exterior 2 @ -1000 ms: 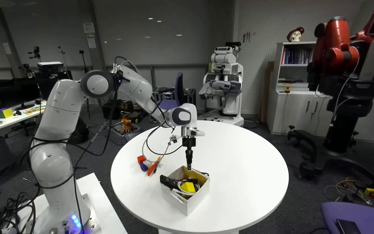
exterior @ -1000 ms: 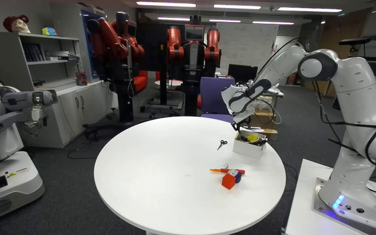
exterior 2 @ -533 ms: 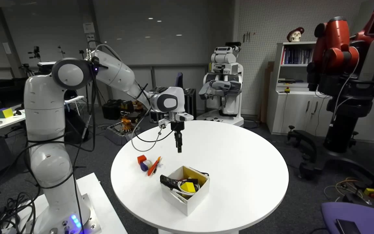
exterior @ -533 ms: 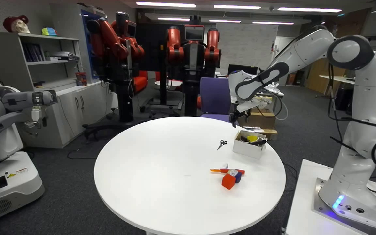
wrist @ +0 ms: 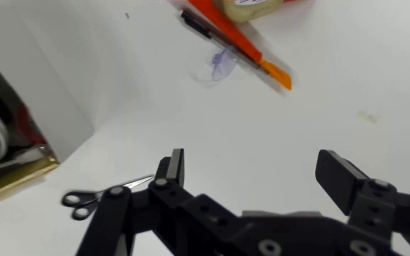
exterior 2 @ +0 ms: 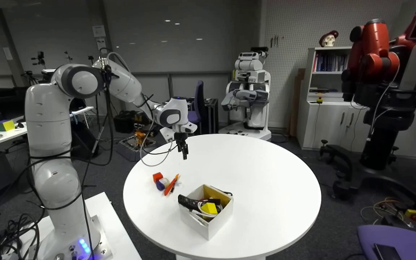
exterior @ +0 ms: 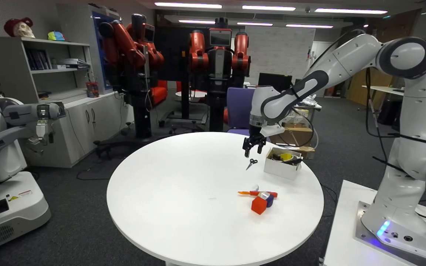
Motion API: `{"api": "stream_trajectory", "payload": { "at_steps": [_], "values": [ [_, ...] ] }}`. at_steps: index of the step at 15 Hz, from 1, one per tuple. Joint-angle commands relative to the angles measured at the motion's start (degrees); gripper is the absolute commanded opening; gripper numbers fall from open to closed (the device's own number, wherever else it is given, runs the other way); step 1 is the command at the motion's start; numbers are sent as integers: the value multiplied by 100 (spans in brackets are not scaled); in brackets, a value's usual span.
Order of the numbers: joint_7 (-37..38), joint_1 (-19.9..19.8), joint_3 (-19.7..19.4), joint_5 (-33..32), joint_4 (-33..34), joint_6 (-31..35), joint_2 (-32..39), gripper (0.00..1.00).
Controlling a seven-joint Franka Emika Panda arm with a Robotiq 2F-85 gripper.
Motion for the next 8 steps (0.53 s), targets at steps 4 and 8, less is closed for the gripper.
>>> {"api": "stream_trajectory", "payload": {
  "at_steps": [4,8],
  "values": [
    [-2215,-103,544,937,479,-208,742,100],
    [-3306,-191,661,830,827,-733,1219,100]
  ]
}}
